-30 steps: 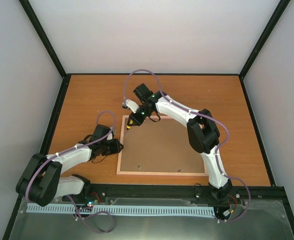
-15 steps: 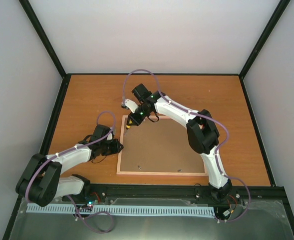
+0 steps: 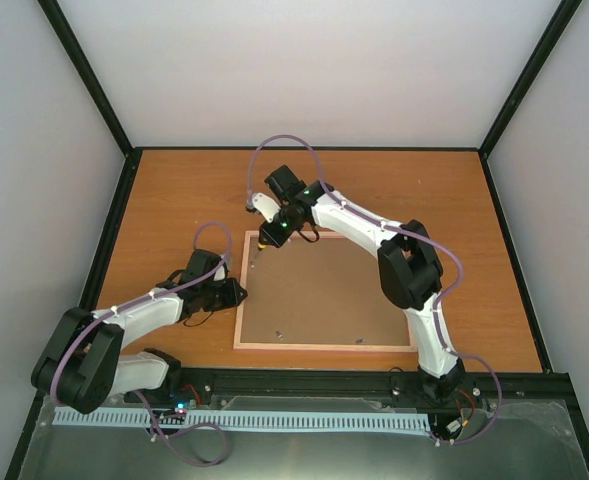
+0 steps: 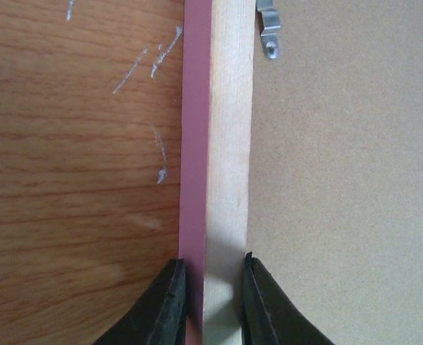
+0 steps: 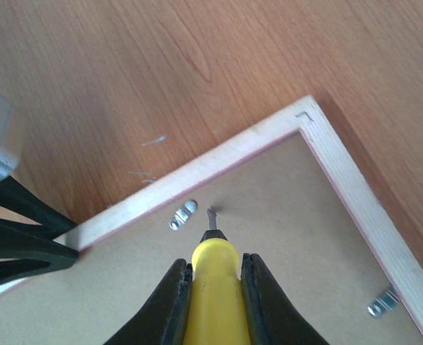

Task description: Take the photo out of the frame

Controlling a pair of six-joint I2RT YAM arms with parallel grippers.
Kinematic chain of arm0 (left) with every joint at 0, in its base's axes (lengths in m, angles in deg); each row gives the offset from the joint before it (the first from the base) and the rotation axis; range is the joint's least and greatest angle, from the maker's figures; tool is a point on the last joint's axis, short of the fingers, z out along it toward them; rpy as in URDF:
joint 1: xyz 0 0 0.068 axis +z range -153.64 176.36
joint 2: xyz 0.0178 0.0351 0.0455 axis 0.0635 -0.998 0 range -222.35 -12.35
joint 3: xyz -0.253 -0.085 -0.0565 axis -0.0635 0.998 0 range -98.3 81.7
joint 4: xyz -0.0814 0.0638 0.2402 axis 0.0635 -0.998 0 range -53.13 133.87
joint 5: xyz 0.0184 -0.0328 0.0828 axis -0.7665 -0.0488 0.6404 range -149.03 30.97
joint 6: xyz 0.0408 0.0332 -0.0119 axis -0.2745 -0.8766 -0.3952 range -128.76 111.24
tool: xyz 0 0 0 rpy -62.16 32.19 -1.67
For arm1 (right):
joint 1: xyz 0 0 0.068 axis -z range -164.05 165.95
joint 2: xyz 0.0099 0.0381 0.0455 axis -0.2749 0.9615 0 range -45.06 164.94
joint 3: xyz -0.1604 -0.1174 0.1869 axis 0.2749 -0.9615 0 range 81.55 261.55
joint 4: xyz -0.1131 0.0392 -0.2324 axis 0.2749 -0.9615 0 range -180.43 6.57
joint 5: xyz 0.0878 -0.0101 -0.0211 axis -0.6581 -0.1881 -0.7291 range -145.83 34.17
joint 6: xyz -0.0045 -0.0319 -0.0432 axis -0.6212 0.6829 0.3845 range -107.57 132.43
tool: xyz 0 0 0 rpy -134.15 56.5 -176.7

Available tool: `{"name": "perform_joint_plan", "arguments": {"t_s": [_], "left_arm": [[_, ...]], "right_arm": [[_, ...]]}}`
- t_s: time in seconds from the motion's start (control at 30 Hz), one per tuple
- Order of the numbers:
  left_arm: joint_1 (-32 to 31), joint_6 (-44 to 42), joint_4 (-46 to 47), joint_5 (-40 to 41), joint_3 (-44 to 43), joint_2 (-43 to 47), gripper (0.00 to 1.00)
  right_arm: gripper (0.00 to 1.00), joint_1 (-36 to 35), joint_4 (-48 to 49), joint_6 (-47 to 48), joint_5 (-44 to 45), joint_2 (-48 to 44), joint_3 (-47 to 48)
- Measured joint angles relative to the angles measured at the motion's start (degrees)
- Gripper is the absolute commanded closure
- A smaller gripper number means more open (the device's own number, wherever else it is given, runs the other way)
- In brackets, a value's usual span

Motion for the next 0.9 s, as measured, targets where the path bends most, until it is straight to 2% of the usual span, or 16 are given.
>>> {"name": "perform_joint_plan", "arguments": {"t_s": [0.27,0.57,0.9], "left_arm": [[0.00,0.00,-0.02,-0.02,0.00,0.02,0.99],[0.00,0.20,-0.20,0.00,0.22,0.42,0.99],[0.00,0.50,-0.37,0.04,0.66,1.14,0.99]], "right_arm": [[0.97,0.02,-0.98,0.90,2.75,-2.99,-2.25],[0.97,-0.09,-0.90,2.38,-4.70,-3.37,-2.25],[0.97,-0.15,-1.79,3.04,-5.31,-1.40,0.87]]}}
